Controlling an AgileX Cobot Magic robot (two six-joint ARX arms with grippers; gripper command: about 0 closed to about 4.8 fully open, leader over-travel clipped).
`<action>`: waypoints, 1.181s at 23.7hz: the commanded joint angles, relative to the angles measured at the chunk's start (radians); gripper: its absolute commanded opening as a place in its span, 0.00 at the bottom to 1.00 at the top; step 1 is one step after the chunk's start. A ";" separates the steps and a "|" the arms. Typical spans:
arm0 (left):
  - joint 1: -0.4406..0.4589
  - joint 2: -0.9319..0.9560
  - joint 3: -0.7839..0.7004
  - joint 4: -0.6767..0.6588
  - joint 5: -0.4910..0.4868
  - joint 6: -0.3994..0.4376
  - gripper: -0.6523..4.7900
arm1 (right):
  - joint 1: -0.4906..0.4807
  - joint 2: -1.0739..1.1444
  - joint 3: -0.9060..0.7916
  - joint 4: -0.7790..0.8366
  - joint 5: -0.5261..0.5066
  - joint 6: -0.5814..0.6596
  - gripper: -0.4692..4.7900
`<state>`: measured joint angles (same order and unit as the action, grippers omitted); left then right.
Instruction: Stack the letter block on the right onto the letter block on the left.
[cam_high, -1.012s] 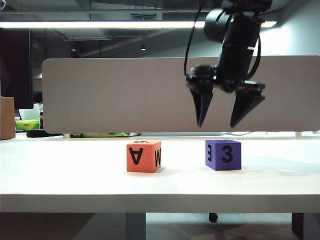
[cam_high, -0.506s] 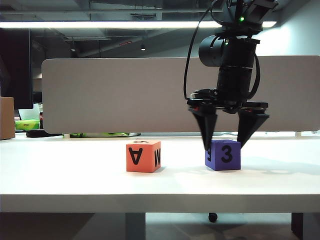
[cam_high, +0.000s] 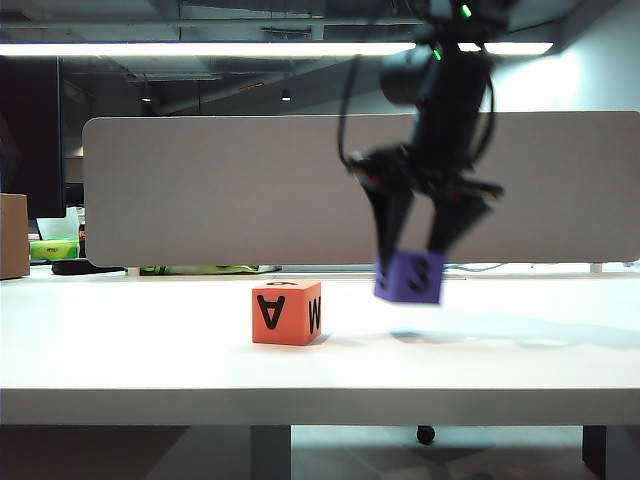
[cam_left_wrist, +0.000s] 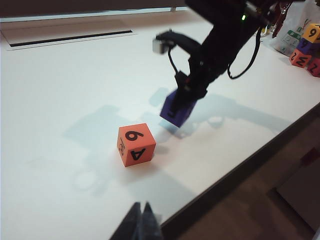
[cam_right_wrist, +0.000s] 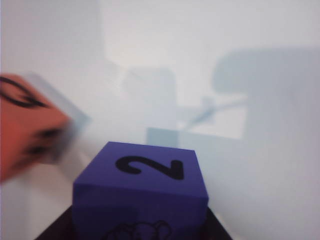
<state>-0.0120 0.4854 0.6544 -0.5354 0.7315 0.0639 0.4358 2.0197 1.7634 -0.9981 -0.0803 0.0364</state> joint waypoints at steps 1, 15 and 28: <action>-0.002 -0.001 0.005 0.013 0.006 0.008 0.11 | 0.051 -0.010 0.134 -0.053 -0.009 -0.010 0.60; -0.002 -0.003 0.005 0.011 -0.038 0.015 0.11 | 0.177 0.134 0.350 -0.179 0.110 -0.358 0.61; 0.000 -0.003 0.005 0.013 -0.039 0.016 0.11 | 0.257 0.141 0.356 -0.160 0.146 -0.476 0.61</action>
<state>-0.0128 0.4828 0.6548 -0.5354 0.6914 0.0750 0.6807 2.1647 2.1139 -1.1790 0.0380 -0.4080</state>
